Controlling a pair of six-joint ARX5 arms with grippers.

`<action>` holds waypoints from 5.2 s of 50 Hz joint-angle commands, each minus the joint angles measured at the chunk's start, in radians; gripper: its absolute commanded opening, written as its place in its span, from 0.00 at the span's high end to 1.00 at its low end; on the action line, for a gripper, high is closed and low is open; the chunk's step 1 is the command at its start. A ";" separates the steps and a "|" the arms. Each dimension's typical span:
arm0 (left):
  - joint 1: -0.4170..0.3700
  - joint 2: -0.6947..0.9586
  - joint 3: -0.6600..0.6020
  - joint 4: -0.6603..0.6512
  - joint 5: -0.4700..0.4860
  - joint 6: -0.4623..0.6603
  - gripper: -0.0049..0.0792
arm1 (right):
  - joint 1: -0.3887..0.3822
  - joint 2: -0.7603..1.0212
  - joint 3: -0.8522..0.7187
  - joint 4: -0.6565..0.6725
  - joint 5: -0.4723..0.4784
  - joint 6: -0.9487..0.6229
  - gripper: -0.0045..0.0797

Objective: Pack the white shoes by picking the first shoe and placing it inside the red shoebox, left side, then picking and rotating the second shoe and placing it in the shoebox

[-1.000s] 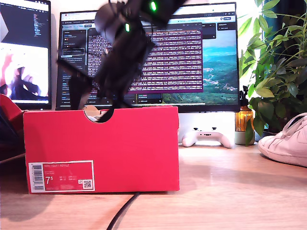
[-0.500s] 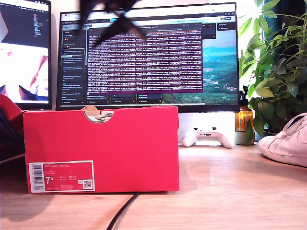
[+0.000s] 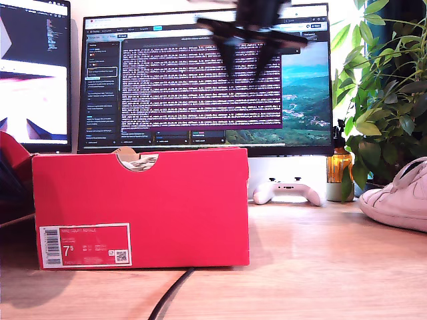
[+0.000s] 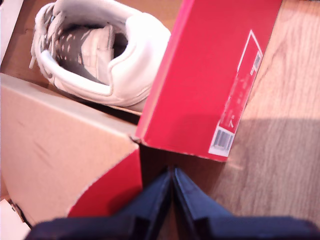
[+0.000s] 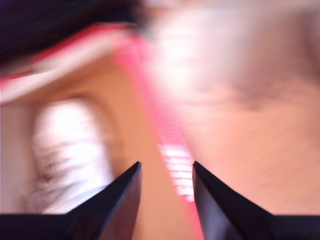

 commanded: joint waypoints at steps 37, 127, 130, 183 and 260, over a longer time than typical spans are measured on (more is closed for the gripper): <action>-0.002 0.010 0.007 0.003 0.004 -0.003 0.96 | -0.133 -0.095 -0.124 -0.003 0.064 0.154 0.34; -0.002 0.010 0.007 0.004 0.004 -0.003 0.96 | -0.361 -0.628 -1.111 0.125 0.161 0.542 0.36; -0.002 0.010 0.007 0.003 0.004 -0.003 0.96 | -0.363 -0.620 -1.121 0.149 0.156 0.533 0.36; -0.002 0.010 0.007 0.003 0.004 -0.003 0.96 | -0.406 -0.602 -1.387 0.468 0.112 0.420 0.96; -0.002 0.010 0.007 0.003 0.004 -0.003 0.96 | -0.106 -0.521 -0.704 0.944 -0.453 -1.548 0.96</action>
